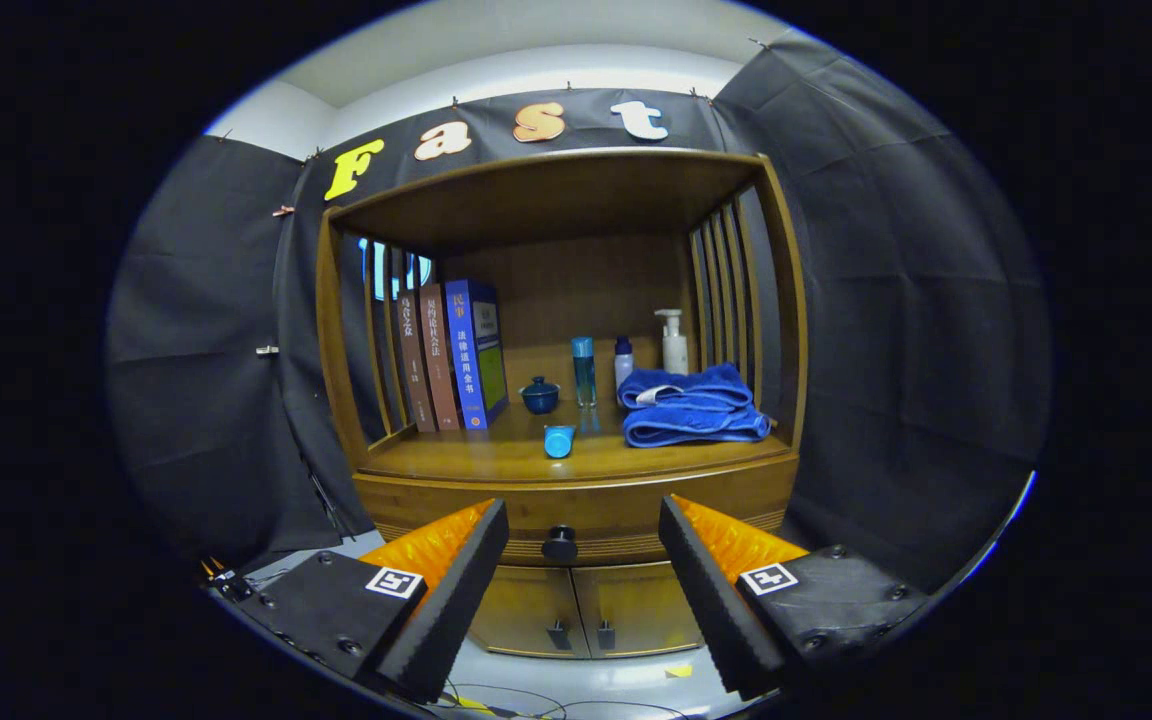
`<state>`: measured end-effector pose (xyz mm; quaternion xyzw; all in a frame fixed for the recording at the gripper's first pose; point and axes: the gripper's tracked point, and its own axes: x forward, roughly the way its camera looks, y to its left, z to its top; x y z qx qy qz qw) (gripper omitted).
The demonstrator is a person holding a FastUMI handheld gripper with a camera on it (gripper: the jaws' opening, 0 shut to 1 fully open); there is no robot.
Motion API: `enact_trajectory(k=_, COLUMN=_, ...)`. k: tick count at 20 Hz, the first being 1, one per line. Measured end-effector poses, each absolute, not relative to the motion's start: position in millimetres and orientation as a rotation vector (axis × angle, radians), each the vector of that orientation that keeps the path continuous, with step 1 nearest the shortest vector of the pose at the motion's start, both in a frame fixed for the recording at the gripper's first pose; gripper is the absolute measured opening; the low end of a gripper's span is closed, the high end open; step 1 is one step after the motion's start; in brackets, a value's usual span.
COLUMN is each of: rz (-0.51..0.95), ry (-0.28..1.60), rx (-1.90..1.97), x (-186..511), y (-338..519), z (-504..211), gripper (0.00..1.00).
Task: Pull open the drawer, take out the items inside it, and place them on the countertop above the cabinet.
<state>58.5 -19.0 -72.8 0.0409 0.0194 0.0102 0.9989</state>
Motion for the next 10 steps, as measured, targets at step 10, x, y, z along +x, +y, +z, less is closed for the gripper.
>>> enact_trajectory(k=10, rz=0.055, ry=0.007, rx=0.054, x=3, y=12, z=-7, gripper=1.0)
